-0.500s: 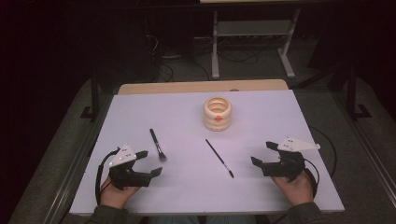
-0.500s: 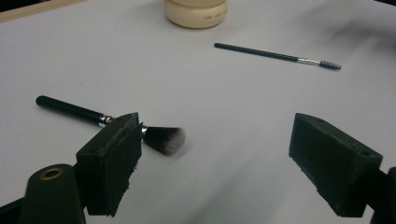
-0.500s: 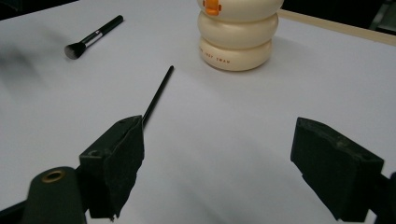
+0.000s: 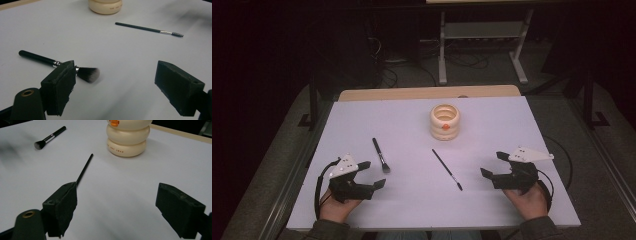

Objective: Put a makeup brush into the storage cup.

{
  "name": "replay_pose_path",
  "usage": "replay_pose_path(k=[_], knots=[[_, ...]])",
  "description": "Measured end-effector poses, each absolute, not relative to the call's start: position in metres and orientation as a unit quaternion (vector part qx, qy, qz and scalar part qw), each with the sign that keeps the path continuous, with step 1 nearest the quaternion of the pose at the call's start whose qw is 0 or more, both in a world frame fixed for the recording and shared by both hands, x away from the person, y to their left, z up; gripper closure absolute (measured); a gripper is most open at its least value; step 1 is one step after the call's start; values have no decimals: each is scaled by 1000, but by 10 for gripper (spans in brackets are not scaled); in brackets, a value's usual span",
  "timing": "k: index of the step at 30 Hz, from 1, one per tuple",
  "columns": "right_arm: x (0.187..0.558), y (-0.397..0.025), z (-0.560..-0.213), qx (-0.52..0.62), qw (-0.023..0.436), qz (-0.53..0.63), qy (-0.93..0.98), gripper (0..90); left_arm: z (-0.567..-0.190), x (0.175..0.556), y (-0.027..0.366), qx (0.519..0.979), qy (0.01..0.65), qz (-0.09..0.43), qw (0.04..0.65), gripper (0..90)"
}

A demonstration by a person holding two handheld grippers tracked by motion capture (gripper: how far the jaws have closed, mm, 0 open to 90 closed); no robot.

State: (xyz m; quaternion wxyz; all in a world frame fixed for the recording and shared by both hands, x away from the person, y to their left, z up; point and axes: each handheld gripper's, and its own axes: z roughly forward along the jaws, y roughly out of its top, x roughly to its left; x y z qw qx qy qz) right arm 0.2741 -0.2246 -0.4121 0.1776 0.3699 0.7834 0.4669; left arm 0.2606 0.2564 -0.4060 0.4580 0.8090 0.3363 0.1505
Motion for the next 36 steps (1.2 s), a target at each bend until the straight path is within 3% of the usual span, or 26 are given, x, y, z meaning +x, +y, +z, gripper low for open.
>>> replay_pose_path(k=[36], knots=[[268, -206, -403, 358, 161, 460, 796, 164, -403, 255, 257, 806, 338, 159, 459, 167]])
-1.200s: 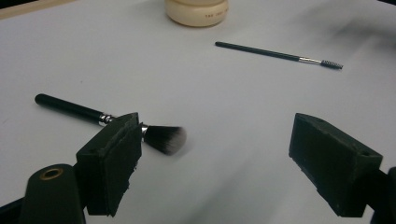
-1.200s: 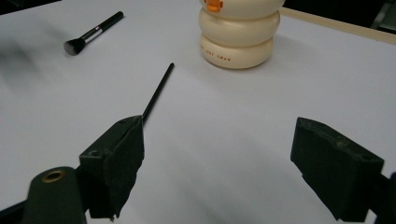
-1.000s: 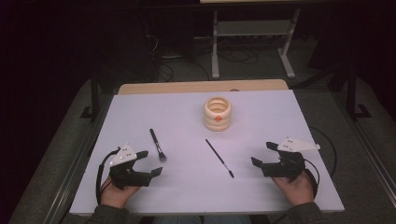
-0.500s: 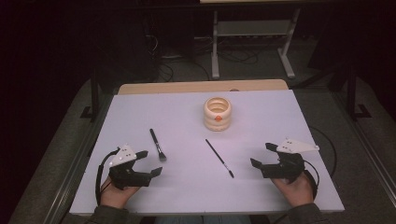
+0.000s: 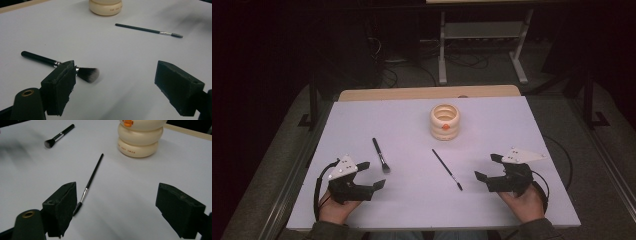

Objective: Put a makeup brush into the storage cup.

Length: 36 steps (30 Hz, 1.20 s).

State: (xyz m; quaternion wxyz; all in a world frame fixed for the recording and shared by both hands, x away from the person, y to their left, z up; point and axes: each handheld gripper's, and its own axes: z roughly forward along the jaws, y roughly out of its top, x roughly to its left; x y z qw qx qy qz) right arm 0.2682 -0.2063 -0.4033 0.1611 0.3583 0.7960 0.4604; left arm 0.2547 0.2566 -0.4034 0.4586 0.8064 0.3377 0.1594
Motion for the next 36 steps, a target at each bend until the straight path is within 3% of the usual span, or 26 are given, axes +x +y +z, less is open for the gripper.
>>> replay_pose_path(k=[36], knots=[[272, -179, -393, 327, 145, 441, 823, 157, -403, 255, 255, 806, 341, 163, 455, 167]])
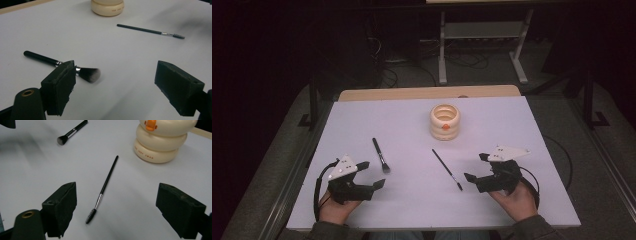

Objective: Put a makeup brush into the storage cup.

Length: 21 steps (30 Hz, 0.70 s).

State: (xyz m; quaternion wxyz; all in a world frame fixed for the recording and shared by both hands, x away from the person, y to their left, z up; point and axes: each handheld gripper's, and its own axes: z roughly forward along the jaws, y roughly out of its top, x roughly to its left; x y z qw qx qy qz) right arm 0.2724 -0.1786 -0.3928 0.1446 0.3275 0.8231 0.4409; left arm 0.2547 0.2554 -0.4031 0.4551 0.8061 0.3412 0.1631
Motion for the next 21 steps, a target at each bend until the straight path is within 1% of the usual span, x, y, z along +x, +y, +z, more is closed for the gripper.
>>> replay_pose_path(k=[6, 13, 21], knots=[[280, -165, -383, 321, 134, 437, 830, 150, -403, 255, 256, 808, 339, 164, 453, 167], [293, -138, -365, 302, 112, 437, 840, 151, -403, 254, 257, 803, 345, 160, 459, 167], [309, -112, -354, 295, 96, 424, 851, 155, -402, 255, 258, 805, 337, 163, 460, 168]])
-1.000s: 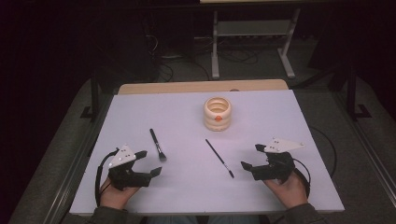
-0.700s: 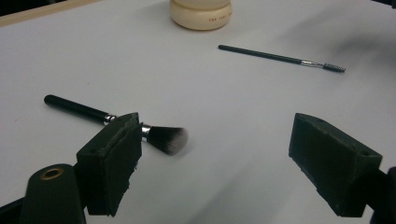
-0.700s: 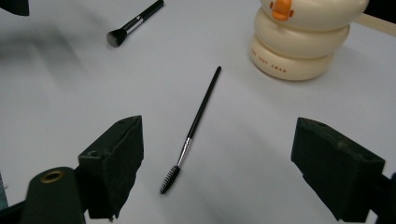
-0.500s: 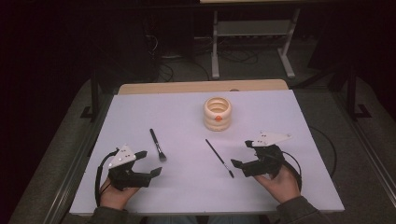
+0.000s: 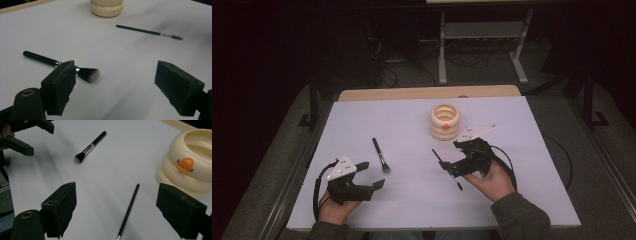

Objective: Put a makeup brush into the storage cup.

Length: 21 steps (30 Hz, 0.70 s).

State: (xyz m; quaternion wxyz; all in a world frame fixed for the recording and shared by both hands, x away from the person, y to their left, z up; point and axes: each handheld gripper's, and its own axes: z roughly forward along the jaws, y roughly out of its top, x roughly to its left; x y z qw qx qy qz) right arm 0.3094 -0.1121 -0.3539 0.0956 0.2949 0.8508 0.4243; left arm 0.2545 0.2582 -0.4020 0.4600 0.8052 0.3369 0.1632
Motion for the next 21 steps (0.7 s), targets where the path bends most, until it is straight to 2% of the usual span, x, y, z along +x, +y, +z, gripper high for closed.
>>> replay_pose_path(k=[3, 21], knots=[[318, -101, -349, 294, 87, 432, 848, 183, -401, 254, 260, 804, 339, 163, 461, 167], [344, -34, -333, 267, 79, 408, 870, 198, -401, 254, 261, 801, 340, 163, 465, 168]])
